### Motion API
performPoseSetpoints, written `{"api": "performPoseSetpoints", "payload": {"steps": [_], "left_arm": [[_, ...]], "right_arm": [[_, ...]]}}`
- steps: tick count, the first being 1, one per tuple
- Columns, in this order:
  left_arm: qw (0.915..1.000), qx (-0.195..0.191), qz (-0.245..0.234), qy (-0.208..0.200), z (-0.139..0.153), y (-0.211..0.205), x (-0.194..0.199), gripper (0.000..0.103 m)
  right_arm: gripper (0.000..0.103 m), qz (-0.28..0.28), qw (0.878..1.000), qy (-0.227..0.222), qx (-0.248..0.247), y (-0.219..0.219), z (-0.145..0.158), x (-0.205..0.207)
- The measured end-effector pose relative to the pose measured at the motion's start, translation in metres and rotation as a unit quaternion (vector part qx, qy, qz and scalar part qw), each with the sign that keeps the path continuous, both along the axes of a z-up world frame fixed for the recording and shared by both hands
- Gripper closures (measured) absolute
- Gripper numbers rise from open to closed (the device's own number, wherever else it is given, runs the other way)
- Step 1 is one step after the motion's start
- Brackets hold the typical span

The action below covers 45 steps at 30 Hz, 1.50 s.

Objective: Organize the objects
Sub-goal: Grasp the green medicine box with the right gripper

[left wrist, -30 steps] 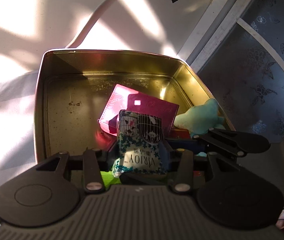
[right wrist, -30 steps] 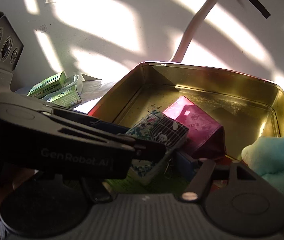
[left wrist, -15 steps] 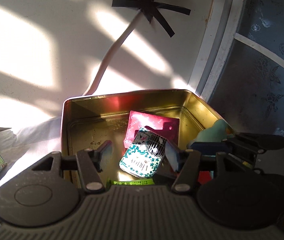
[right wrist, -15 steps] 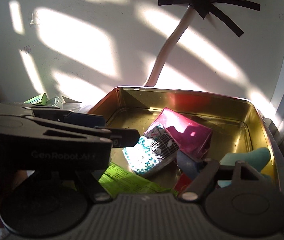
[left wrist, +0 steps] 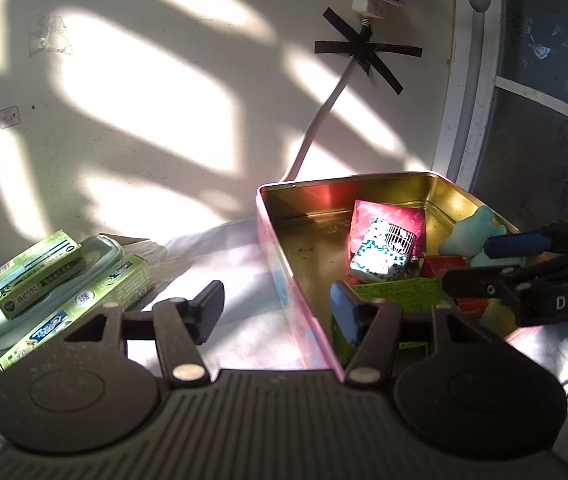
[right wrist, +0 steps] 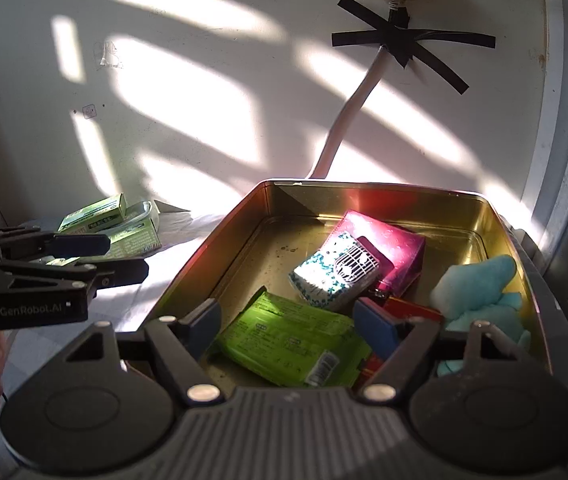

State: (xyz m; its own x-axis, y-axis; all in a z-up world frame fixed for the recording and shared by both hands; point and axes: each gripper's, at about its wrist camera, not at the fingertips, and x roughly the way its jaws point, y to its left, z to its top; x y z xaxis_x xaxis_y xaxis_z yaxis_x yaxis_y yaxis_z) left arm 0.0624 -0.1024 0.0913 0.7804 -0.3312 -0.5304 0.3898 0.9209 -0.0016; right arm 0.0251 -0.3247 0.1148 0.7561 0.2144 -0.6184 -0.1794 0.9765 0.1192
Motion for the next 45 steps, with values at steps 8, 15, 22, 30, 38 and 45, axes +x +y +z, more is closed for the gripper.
{"api": "performPoseSetpoints", "payload": {"steps": [8, 15, 22, 30, 38, 45], "left_arm": [[0.994, -0.03, 0.104, 0.017, -0.033, 0.113, -0.006, 0.04], [0.9589, -0.125, 0.253, 0.03, -0.059, 0.222, 0.005, 0.04], [0.9325, -0.177, 0.314, 0.021, -0.056, 0.268, 0.001, 0.04], [0.9206, -0.217, 0.323, 0.032, -0.055, 0.28, -0.003, 0.039], [0.9179, -0.217, 0.328, 0.051, -0.064, 0.286, 0.004, 0.039], [0.9346, -0.254, 0.243, 0.055, -0.063, 0.274, 0.001, 0.039]], "right_arm": [[0.028, 0.083, 0.997, -0.005, 0.007, 0.084, 0.017, 0.017], [0.028, 0.135, 0.989, 0.036, 0.047, 0.184, 0.009, 0.087], [0.025, 0.123, 0.99, 0.057, 0.032, 0.287, -0.011, 0.193], [0.026, 0.117, 0.987, 0.102, -0.047, 0.359, -0.036, 0.294], [0.035, 0.206, 0.963, 0.161, -0.065, 0.357, -0.054, 0.283], [0.036, 0.214, 0.968, 0.13, -0.016, 0.287, -0.047, 0.175]]}}
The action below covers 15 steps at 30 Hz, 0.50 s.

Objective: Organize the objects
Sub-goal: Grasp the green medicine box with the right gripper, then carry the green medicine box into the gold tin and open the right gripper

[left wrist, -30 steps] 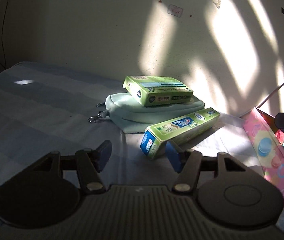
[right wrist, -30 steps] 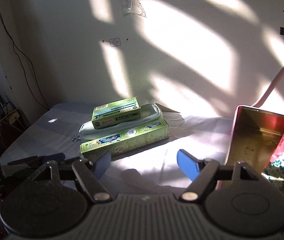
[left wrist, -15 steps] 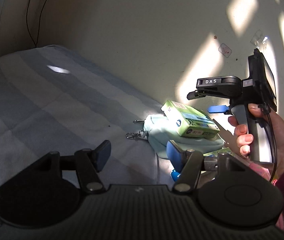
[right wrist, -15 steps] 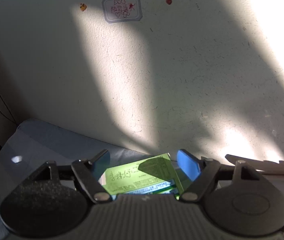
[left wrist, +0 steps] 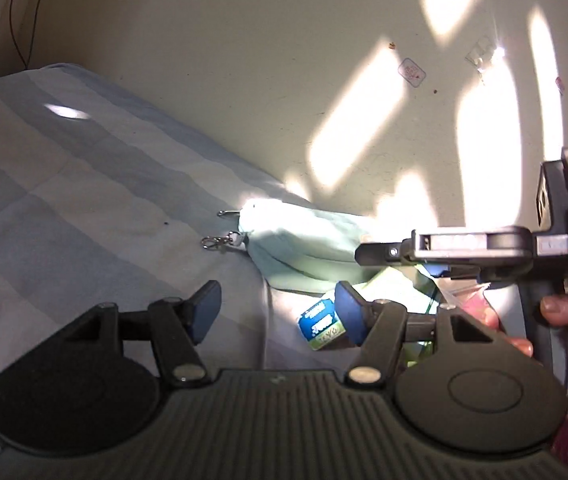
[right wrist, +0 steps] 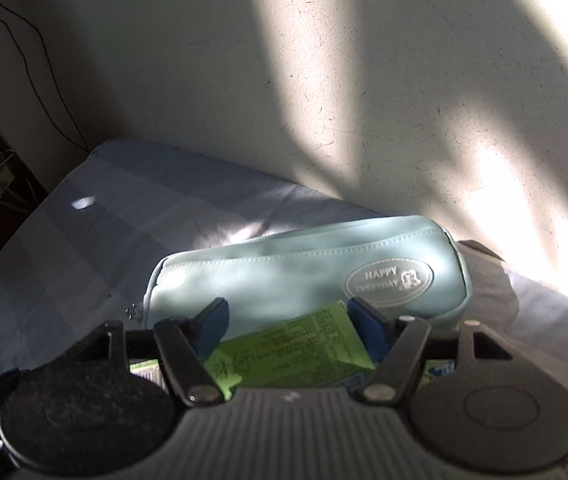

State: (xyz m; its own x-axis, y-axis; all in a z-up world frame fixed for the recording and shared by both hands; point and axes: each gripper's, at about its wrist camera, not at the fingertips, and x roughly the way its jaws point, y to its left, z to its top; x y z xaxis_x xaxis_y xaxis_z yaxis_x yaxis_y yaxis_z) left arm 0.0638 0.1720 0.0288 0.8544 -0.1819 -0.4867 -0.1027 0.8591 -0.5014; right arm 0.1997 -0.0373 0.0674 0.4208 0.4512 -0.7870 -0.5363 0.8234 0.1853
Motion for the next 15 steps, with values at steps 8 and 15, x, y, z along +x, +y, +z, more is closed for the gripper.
{"api": "performPoseSetpoints", "payload": {"steps": [8, 15], "left_arm": [[0.9961, 0.001, -0.087, -0.012, -0.001, -0.024, -0.004, 0.038], [0.9906, 0.017, -0.135, -0.012, 0.002, -0.056, -0.039, 0.038]], "right_arm": [[0.026, -0.071, 0.994, -0.084, 0.026, -0.074, 0.006, -0.126], [0.027, -0.091, 0.991, -0.078, 0.062, -0.102, -0.008, -0.161]]}}
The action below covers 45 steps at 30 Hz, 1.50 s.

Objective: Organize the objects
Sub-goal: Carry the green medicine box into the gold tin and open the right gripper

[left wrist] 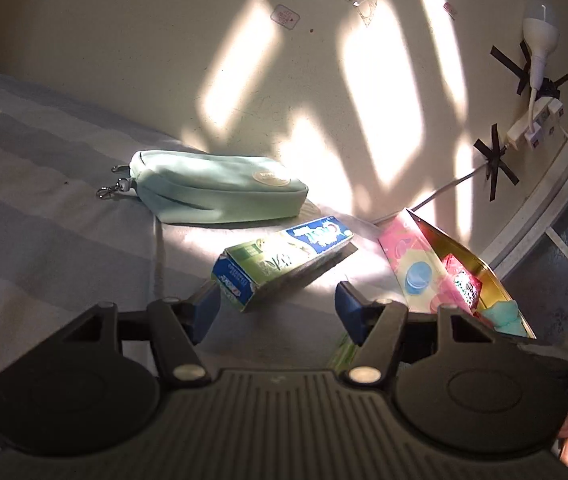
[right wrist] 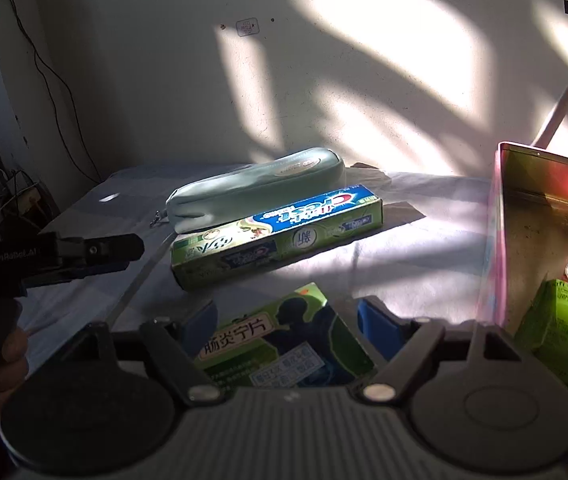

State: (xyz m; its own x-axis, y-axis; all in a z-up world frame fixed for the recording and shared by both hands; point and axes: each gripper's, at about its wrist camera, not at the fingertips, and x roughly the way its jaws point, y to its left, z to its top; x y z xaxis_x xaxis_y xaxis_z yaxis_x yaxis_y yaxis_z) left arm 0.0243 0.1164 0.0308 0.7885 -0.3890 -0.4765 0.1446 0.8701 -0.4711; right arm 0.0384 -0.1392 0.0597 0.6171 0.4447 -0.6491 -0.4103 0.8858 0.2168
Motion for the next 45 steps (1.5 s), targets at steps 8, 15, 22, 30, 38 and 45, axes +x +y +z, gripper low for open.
{"api": "performPoseSetpoints", "payload": {"steps": [8, 15, 22, 30, 38, 45], "left_arm": [[0.9951, -0.02, -0.065, 0.072, -0.02, -0.03, -0.033, 0.038], [0.9929, -0.021, -0.075, 0.09, -0.026, -0.055, -0.034, 0.038], [0.9937, -0.047, -0.043, 0.092, -0.026, -0.019, -0.034, 0.038], [0.9928, -0.033, -0.066, 0.094, -0.023, -0.026, -0.033, 0.038], [0.9947, 0.031, -0.071, 0.069, -0.006, -0.055, -0.024, 0.04], [0.9881, 0.035, -0.15, -0.006, 0.053, -0.129, 0.007, 0.04]], "right_arm": [[0.018, 0.02, 0.996, -0.056, -0.068, 0.021, 0.006, 0.006], [0.024, 0.022, 0.995, 0.098, 0.007, 0.011, -0.017, 0.056], [0.017, 0.066, 0.988, 0.063, 0.125, -0.028, -0.011, -0.023], [0.007, 0.111, 0.992, -0.054, -0.033, -0.004, -0.019, -0.07], [0.012, 0.106, 0.988, -0.098, -0.062, -0.001, -0.029, -0.071], [0.014, 0.004, 0.978, -0.199, -0.065, -0.071, 0.033, -0.085]]}}
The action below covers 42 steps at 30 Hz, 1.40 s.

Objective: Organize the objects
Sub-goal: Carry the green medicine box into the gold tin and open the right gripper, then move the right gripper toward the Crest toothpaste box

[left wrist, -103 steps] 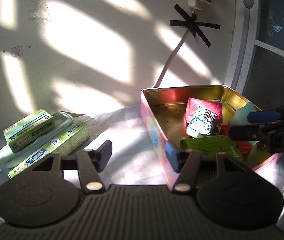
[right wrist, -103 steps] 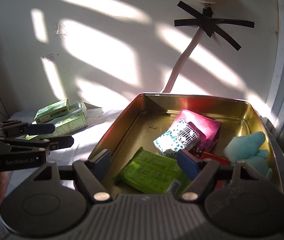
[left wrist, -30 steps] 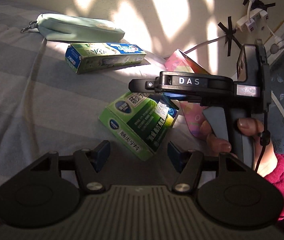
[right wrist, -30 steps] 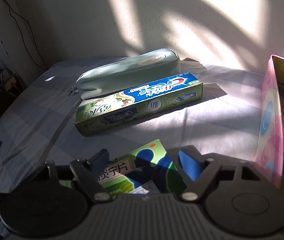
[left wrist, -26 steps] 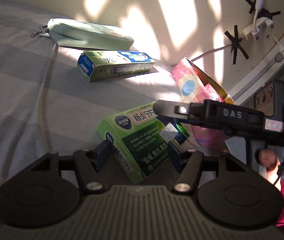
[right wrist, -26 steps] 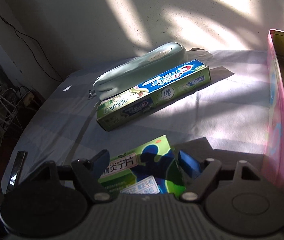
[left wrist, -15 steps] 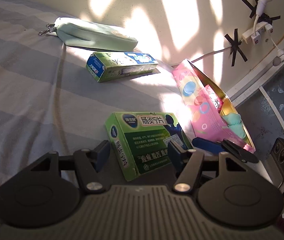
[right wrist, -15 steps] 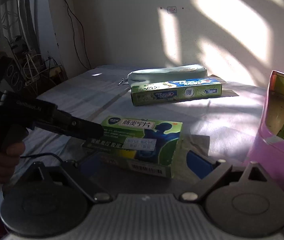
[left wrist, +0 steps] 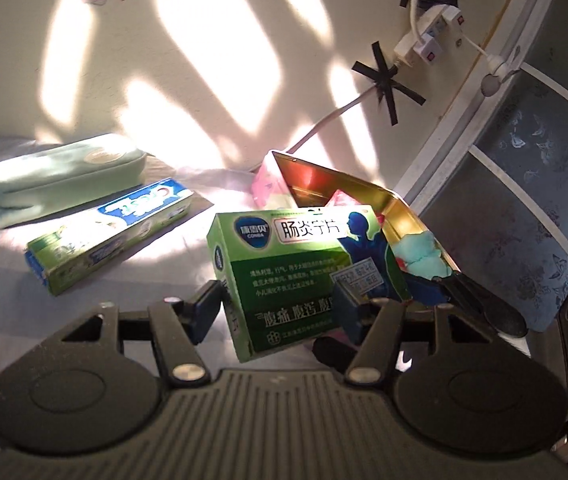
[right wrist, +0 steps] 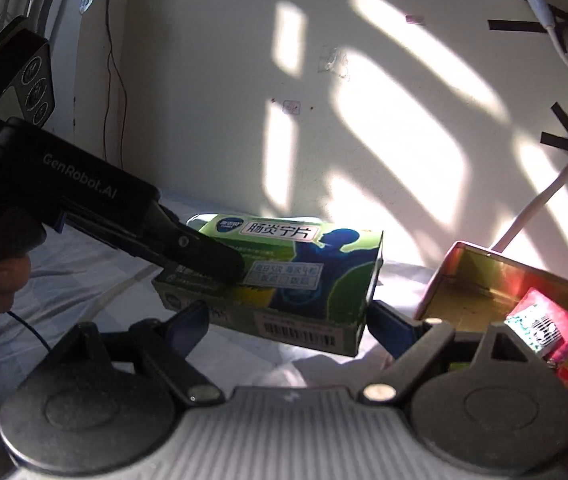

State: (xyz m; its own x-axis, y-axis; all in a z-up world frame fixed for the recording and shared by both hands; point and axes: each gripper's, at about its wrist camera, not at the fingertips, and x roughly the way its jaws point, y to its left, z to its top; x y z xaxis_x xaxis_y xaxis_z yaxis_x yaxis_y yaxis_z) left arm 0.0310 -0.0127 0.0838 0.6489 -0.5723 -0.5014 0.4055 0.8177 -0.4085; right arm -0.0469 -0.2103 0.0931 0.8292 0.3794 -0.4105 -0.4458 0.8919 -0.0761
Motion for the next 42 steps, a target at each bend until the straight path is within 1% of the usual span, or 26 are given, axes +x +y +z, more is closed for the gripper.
{"api": "performPoseSetpoints", "payload": {"steps": [3, 6, 9, 12, 14, 15, 16, 17, 18, 19, 20, 22, 24, 27, 30, 33, 35, 37, 42], "left_arm": [[0.9985, 0.023, -0.046, -0.019, 0.007, -0.058, 0.019, 0.04], [0.9954, 0.039, -0.087, -0.012, 0.004, -0.111, 0.041, 0.04], [0.9917, 0.056, -0.116, -0.002, -0.004, -0.153, 0.06, 0.04], [0.9896, 0.071, -0.125, 0.006, -0.014, -0.183, 0.074, 0.04], [0.9895, 0.083, -0.118, 0.007, -0.02, -0.196, 0.079, 0.038], [0.9895, 0.096, -0.108, 0.002, -0.023, -0.202, 0.08, 0.038], [0.9897, 0.107, -0.096, -0.007, -0.023, -0.204, 0.08, 0.038], [0.9897, 0.114, -0.084, -0.017, -0.023, -0.204, 0.077, 0.038], [0.9894, 0.121, -0.075, -0.025, -0.022, -0.202, 0.075, 0.038], [0.9899, 0.117, -0.074, -0.03, -0.021, -0.198, 0.072, 0.038], [0.9903, 0.113, -0.073, -0.035, -0.018, -0.193, 0.068, 0.038], [0.9896, 0.118, -0.063, -0.053, -0.013, -0.185, 0.058, 0.038], [0.9888, 0.122, -0.052, -0.069, -0.007, -0.179, 0.049, 0.038], [0.9883, 0.122, -0.051, -0.076, -0.003, -0.172, 0.033, 0.038], [0.9843, 0.143, -0.055, -0.087, -0.003, -0.171, 0.013, 0.038], [0.9805, 0.162, -0.056, -0.096, -0.006, -0.165, -0.006, 0.038], [0.9805, 0.164, -0.055, -0.093, -0.009, -0.158, -0.012, 0.038], [0.9801, 0.168, -0.048, -0.095, -0.011, -0.149, -0.017, 0.038], [0.977, 0.183, -0.011, -0.109, -0.012, -0.117, -0.026, 0.038]], "right_arm": [[0.013, -0.054, 0.999, 0.007, 0.008, -0.045, 0.005, 0.009], [0.013, -0.103, 0.994, 0.029, 0.013, -0.089, 0.003, 0.022], [0.013, -0.139, 0.988, 0.068, 0.03, -0.131, -0.006, 0.04], [0.014, -0.164, 0.98, 0.101, 0.049, -0.158, -0.018, 0.057], [0.015, -0.181, 0.977, 0.107, 0.045, -0.166, -0.024, 0.066], [0.016, -0.195, 0.975, 0.102, 0.034, -0.168, -0.026, 0.07], [0.014, -0.215, 0.972, 0.089, 0.014, -0.166, -0.027, 0.073], [0.01, -0.232, 0.97, 0.072, -0.01, -0.164, -0.029, 0.072], [0.01, -0.245, 0.968, 0.053, -0.024, -0.162, -0.029, 0.072], [0.01, -0.248, 0.968, 0.043, -0.025, -0.161, -0.028, 0.067], [0.01, -0.244, 0.969, 0.039, -0.013, -0.163, -0.027, 0.063], [0.01, -0.242, 0.969, 0.034, 0.016, -0.164, -0.026, 0.052], [0.01, -0.247, 0.967, 0.028, 0.047, -0.166, -0.025, 0.04], [0.01, -0.255, 0.963, 0.021, 0.089, -0.164, -0.024, 0.02], [0.01, -0.268, 0.955, 0.017, 0.123, -0.161, -0.022, -0.002], [0.01, -0.268, 0.95, 0.025, 0.156, -0.158, -0.021, -0.022], [0.01, -0.264, 0.95, 0.031, 0.167, -0.154, -0.019, -0.031], [0.01, -0.261, 0.951, 0.032, 0.163, -0.146, -0.017, -0.037], [0.011, -0.244, 0.955, 0.037, 0.163, -0.124, -0.011, -0.039]]}}
